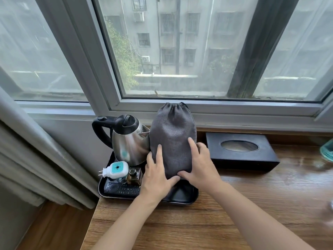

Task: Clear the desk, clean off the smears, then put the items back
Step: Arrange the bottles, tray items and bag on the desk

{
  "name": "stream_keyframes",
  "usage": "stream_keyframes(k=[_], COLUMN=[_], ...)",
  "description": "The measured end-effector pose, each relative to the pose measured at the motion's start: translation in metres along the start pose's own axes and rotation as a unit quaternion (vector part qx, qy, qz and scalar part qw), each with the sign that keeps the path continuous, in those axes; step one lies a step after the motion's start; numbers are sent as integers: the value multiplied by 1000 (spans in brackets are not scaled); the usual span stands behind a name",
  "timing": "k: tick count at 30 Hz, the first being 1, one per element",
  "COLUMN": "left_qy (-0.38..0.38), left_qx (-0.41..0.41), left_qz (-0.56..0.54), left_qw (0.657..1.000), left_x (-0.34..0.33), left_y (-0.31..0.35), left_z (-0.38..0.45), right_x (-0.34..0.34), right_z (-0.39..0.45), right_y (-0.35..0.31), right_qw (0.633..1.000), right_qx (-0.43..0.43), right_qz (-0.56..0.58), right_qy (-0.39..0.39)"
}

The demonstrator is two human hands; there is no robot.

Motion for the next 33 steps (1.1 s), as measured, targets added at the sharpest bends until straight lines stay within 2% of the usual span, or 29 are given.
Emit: stream_keyframes(k=[2, 4, 6, 13, 17, 20, 24, 29, 33], left_qy=[16, 16, 16, 28, 36, 40, 48, 43, -32], left_qx=[-10, -9, 0, 9, 14, 17, 4, -107, -163], left_qz=[27, 56, 75, 125, 138, 146, 213, 353, 434], left_qw=[999, 998, 997, 992, 990, 988, 976, 929, 885], left_x=[0, -1, -2, 1, 1, 1, 8, 26, 35], left_y=[2, 6, 9, 17, 21, 24, 33, 66, 79], left_z=[2, 4, 8, 9, 12, 13, 12, 27, 56], right_x=[18, 30, 39, 51, 41, 41, 42, 33, 32], right_z=[10, 26, 46, 97, 107, 114, 107, 90, 86], right_y=[-1, -6, -11, -14, -6, 7, 20, 24, 22], right_qw=[993, 979, 970, 957, 966, 981, 989, 992, 990], right_qx=[38, 113, 163, 206, 206, 176, 116, 90, 87], right_qz=[-96, -155, -173, -201, -146, -52, 79, 92, 111], right_qy=[51, 65, 48, -26, -52, -66, -38, 0, 1])
Point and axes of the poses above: each hand's wrist, its own z-axis towards the middle knuckle, its own x-axis out of the back of the hand, y = z × x, the point moved 4 cm from there along z, towards the middle knuckle, and after that the axes turned 15 degrees about -z, right-handed, at the moved point
